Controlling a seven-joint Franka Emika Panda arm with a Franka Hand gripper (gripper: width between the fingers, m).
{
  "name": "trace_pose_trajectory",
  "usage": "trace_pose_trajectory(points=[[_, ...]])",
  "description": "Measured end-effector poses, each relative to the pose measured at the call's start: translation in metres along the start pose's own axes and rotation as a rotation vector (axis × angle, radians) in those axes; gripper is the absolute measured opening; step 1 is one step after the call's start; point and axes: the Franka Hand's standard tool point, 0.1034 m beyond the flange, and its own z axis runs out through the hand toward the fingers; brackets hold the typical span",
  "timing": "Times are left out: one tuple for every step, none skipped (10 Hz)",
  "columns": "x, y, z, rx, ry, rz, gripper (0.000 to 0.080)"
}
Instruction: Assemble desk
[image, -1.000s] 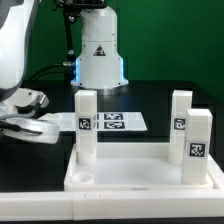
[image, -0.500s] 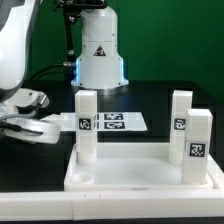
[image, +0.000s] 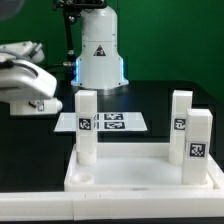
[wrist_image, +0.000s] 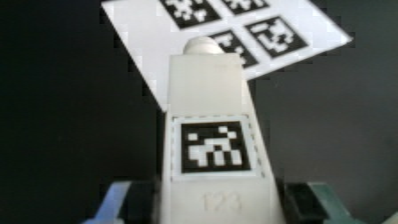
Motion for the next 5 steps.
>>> trace_pose_trajectory(points=[[0.002, -0.002, -0.004, -0.005, 0.053, -0.005, 0.0284], [0.006, -0.007, -0.019, -0.016, 0.118, -0.029, 0.0284], [0.002, -0.022, -0.054, -0.020, 0.183, -0.087, 0.0284], [0.001, -0.035, -0.087, -0.025, 0.243, -0.133, 0.0284], [0.007, -0.046, -0.109, -0.039, 0.347, -0.163, 0.0285]])
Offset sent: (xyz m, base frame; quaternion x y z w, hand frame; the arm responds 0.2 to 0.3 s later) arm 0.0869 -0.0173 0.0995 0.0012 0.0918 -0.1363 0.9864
